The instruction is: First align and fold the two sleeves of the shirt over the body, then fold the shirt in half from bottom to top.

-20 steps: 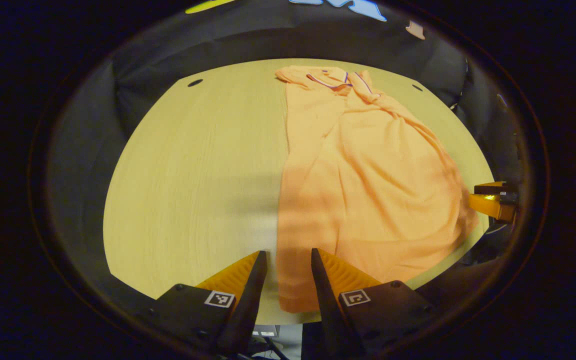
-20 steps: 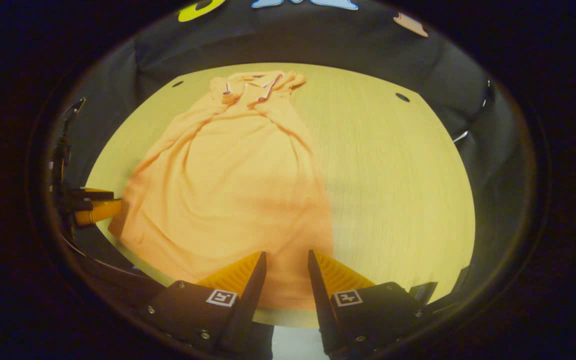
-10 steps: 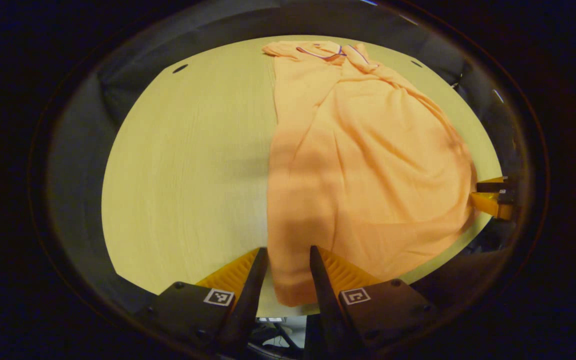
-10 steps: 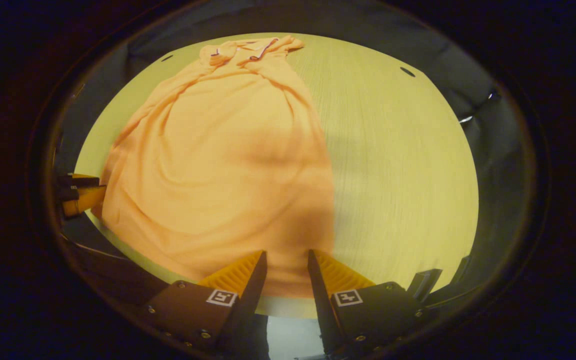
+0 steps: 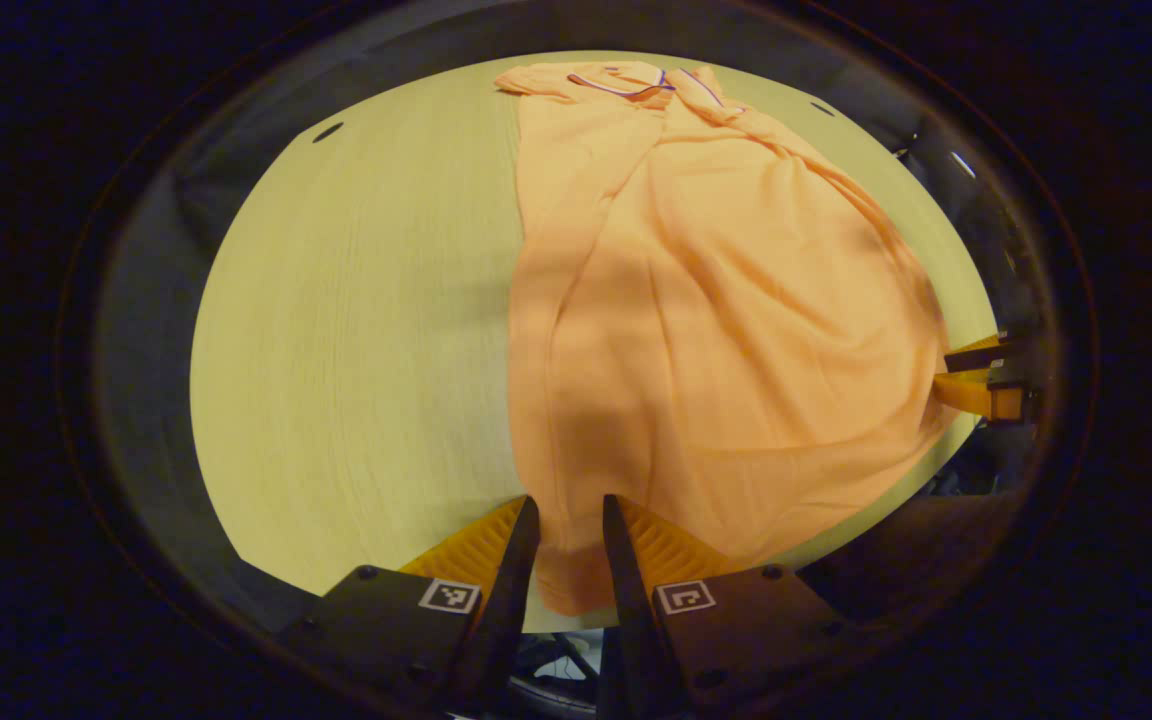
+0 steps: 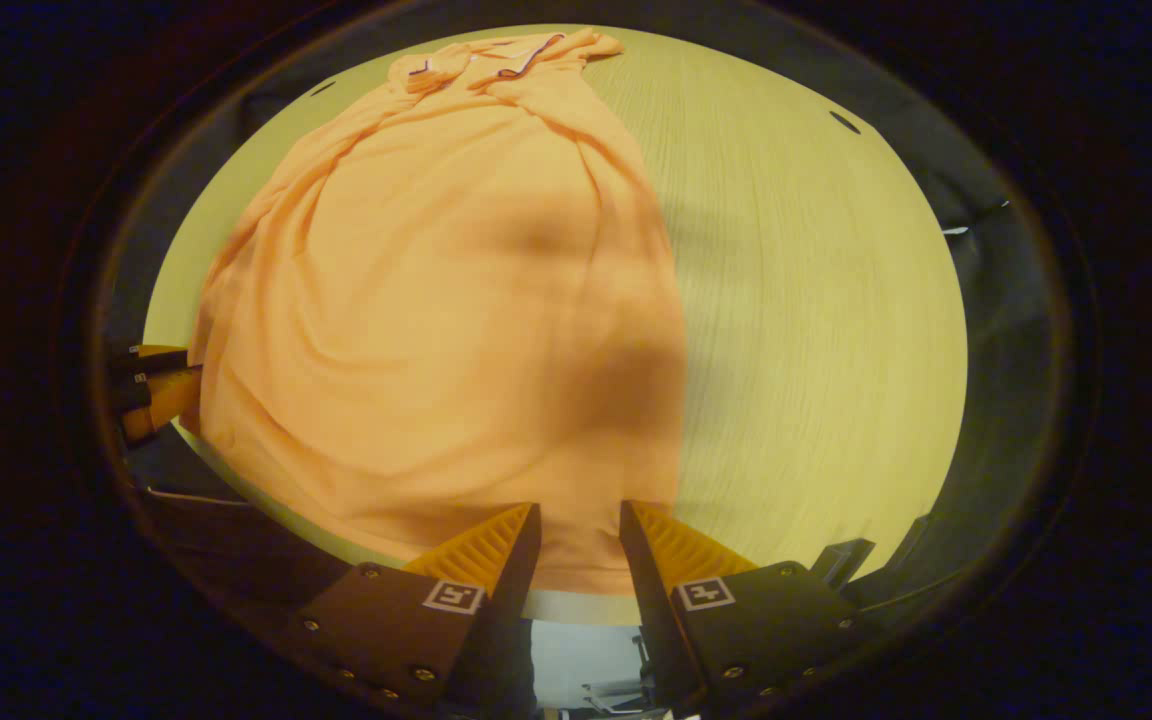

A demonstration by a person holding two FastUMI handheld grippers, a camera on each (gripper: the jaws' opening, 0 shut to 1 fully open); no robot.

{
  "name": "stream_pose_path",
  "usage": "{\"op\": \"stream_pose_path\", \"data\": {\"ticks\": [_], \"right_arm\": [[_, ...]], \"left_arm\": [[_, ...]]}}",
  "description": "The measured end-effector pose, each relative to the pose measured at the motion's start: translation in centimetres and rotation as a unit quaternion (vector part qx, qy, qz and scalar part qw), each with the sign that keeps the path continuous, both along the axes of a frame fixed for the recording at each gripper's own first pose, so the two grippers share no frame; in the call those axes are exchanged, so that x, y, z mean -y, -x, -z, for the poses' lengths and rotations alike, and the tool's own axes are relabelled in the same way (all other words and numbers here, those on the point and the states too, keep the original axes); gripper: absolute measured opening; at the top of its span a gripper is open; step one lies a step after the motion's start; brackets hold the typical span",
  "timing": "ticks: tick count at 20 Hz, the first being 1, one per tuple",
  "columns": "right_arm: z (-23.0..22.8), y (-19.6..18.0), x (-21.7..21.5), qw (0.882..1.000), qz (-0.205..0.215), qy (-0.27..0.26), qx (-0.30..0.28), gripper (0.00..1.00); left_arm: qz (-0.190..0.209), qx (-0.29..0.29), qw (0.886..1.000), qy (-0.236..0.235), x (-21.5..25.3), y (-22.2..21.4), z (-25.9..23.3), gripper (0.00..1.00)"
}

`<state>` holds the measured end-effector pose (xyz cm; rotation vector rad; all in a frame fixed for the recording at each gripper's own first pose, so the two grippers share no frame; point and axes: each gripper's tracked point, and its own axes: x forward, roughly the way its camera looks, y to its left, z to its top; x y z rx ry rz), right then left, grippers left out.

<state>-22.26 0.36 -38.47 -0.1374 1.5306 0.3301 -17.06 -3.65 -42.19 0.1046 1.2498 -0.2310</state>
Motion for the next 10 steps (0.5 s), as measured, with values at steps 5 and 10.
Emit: {"op": "stream_pose_path", "data": {"ticks": [5, 10], "right_arm": [[-0.3, -0.3, 0.5, 0.999, 0.008, 0.037, 0.020, 0.03], [-1.1, -0.9, -0.7, 0.999, 0.014, 0.021, 0.042, 0.00]], "left_arm": [[0.003, 0.011, 1.000, 0.009, 0.1, -0.5, -0.3, 0.06], [-0.009, 0.049, 0.999, 0.018, -0.3, -2.6, -1.4, 0.06]]}}
